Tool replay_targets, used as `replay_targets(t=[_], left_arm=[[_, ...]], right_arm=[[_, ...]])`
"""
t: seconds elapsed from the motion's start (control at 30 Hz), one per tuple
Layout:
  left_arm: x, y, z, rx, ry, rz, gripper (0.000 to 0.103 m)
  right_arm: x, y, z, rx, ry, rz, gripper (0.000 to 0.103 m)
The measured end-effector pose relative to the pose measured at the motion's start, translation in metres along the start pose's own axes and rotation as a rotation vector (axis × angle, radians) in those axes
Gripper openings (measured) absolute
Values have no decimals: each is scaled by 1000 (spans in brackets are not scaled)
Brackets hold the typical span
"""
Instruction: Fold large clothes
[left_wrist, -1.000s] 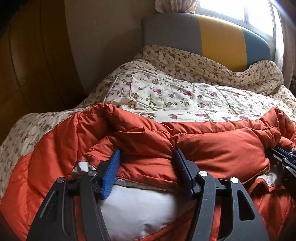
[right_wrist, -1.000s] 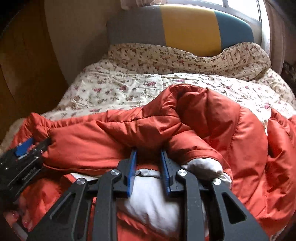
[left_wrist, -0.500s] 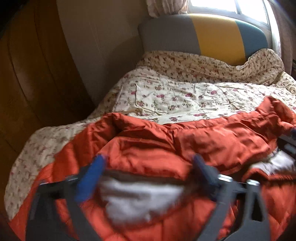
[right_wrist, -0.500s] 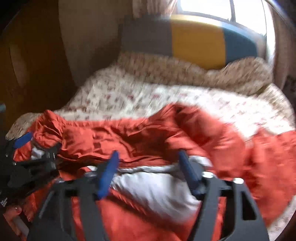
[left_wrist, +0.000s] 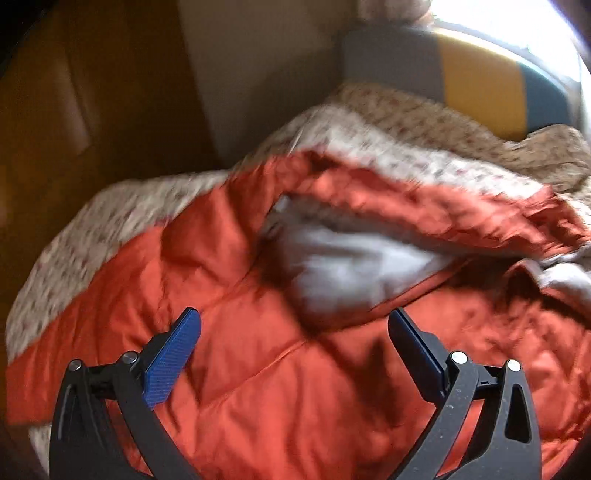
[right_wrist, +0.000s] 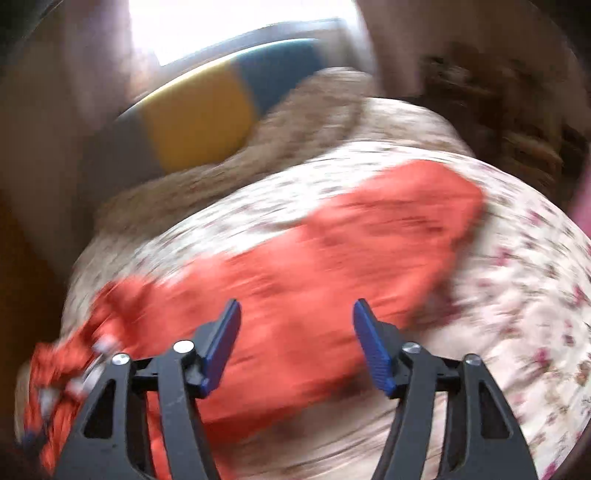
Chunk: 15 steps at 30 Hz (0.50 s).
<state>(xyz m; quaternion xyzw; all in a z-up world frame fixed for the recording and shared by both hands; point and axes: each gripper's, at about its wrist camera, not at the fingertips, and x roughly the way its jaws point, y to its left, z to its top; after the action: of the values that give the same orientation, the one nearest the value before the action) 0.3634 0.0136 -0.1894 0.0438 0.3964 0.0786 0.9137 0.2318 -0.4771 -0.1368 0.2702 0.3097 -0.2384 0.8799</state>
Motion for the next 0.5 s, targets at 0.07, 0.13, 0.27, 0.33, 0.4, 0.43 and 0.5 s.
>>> replay_targets(t=[0.07, 0.13, 0.27, 0.33, 0.4, 0.43, 0.5], left_arm=[[7, 9, -5, -36, 47, -14, 100], [5, 10, -6, -47, 48, -16, 100], [9, 4, -6, -29, 71, -10, 100], [9, 3, -7, -32, 73, -13, 100], [9, 2, -10, -40, 74, -21, 100], [10, 3, -10, -44, 75, -26, 100], [13, 4, -9, -48, 77, -32, 100]], right_arm=[[10, -37, 14, 100, 6, -44, 57], [23, -63, 25, 164, 27, -46, 57], [42, -92, 39, 256, 28, -17, 59], [50, -104, 43, 297, 34, -13, 62], [61, -114, 45, 344, 35, 1, 62], [62, -117, 47, 356, 18, 7, 62], [63, -119, 48, 356, -3, 8, 59]])
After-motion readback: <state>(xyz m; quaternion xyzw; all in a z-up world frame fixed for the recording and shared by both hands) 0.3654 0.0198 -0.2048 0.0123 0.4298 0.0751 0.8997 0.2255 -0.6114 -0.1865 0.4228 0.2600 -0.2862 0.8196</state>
